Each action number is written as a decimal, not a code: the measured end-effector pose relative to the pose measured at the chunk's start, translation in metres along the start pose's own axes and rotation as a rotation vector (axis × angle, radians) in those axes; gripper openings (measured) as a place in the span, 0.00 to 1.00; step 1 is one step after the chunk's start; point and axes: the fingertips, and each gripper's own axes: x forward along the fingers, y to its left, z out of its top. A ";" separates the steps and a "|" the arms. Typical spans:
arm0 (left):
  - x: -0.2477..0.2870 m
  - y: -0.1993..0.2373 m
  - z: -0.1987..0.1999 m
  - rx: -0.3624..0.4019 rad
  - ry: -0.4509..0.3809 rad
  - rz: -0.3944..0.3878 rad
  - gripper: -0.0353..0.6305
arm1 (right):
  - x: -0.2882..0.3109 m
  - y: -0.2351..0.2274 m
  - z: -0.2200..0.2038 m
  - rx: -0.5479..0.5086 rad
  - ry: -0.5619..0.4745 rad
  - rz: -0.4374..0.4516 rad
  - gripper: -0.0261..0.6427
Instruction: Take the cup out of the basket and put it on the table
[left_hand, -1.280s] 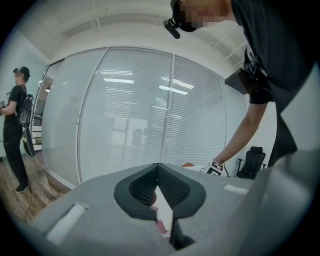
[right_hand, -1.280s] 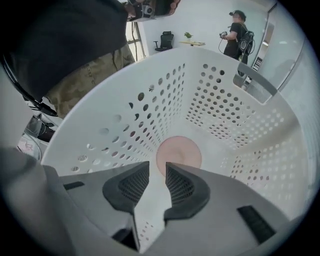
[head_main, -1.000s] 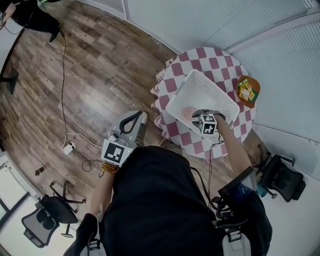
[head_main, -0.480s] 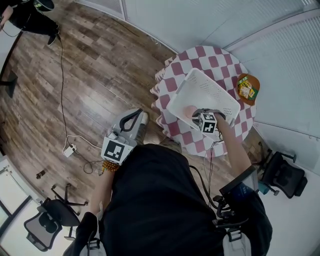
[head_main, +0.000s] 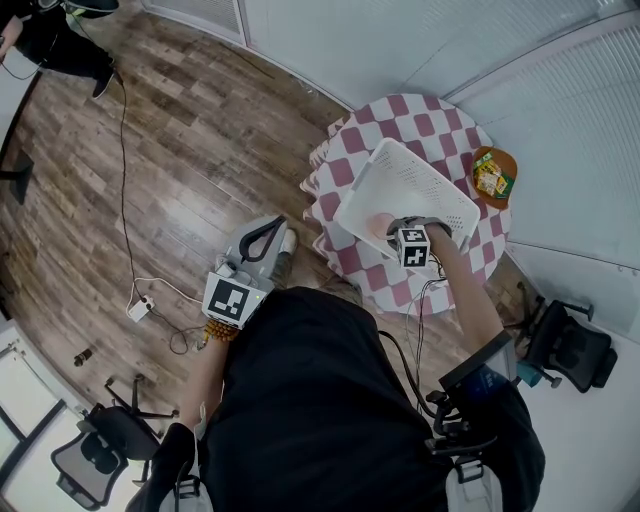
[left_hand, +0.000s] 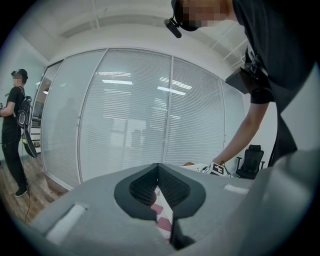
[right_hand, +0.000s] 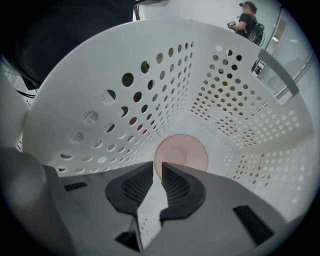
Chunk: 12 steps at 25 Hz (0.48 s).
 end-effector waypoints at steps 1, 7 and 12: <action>0.000 0.000 0.000 0.001 -0.002 -0.001 0.06 | 0.000 0.002 0.000 -0.002 0.007 0.017 0.13; -0.004 0.005 0.001 -0.009 -0.011 0.004 0.06 | -0.003 0.003 0.002 -0.021 0.036 0.040 0.13; -0.007 0.010 0.000 -0.013 -0.024 0.012 0.06 | -0.004 0.003 -0.002 -0.049 0.081 0.038 0.13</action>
